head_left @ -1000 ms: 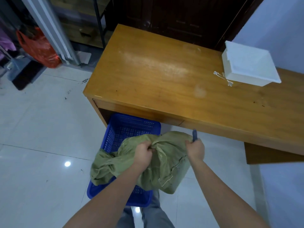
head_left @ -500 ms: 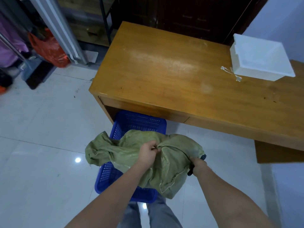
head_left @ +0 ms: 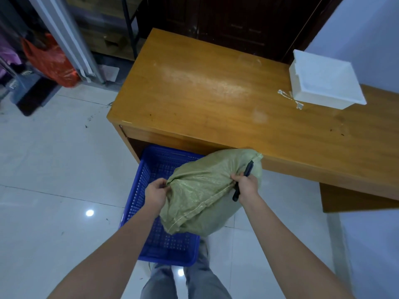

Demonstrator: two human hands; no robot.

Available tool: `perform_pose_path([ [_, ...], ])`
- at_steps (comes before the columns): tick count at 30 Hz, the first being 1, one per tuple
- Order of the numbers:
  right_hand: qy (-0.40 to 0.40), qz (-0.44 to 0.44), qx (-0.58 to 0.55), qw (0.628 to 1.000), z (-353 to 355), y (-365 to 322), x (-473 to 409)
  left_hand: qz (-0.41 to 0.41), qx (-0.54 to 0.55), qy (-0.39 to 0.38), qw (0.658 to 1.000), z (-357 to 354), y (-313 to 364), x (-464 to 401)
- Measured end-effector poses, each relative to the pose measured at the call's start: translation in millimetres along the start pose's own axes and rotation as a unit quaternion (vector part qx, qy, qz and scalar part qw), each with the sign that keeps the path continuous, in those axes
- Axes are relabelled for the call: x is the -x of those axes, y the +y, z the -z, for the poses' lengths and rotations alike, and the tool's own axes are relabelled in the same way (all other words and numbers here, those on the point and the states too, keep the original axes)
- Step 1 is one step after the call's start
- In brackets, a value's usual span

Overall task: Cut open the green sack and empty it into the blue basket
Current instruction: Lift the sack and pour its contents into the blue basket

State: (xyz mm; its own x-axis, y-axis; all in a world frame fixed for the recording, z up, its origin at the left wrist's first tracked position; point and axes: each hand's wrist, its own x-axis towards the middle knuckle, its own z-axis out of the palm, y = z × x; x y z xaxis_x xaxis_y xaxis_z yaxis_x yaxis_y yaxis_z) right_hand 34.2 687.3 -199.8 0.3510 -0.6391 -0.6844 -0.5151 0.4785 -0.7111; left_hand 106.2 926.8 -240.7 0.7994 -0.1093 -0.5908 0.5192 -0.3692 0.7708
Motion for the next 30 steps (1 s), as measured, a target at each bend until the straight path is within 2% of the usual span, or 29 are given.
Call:
perform_pose_path([
  [2, -0.009, 0.009, 0.025, 1.0, -6, 3, 3, 0.008, -0.02, 0.018, 1.0, 5, -2, 1],
  [6, -0.065, -0.003, 0.049, 0.997, -25, 14, 14, 0.021, -0.128, 0.061, 0.99, 23, -3, 6],
  [9, -0.115, -0.008, 0.072, 0.991, -51, 20, 26, -0.057, -0.212, 0.068, 0.973, 32, 1, 19],
  [12, -0.152, -0.021, 0.128, 0.98, -81, 31, 38, -0.142, -0.303, -0.032, 0.942, 29, 1, 33],
  [14, -0.166, -0.024, 0.163, 0.972, -96, 37, 45, -0.149, -0.347, -0.106, 0.92, 21, -4, 42],
  [16, -0.174, -0.018, 0.179, 0.968, -107, 38, 48, -0.129, -0.397, -0.127, 0.9, 13, -14, 47],
  [18, -0.186, -0.008, 0.19, 0.964, -113, 37, 50, -0.102, -0.436, -0.101, 0.889, 7, -22, 53],
  [23, -0.219, 0.012, 0.208, 0.953, -118, 35, 55, -0.11, -0.459, -0.029, 0.881, 11, -14, 52],
  [30, -0.195, 0.078, 0.201, 0.957, -115, 13, 62, -0.182, -0.419, -0.046, 0.888, 23, 17, 51],
])
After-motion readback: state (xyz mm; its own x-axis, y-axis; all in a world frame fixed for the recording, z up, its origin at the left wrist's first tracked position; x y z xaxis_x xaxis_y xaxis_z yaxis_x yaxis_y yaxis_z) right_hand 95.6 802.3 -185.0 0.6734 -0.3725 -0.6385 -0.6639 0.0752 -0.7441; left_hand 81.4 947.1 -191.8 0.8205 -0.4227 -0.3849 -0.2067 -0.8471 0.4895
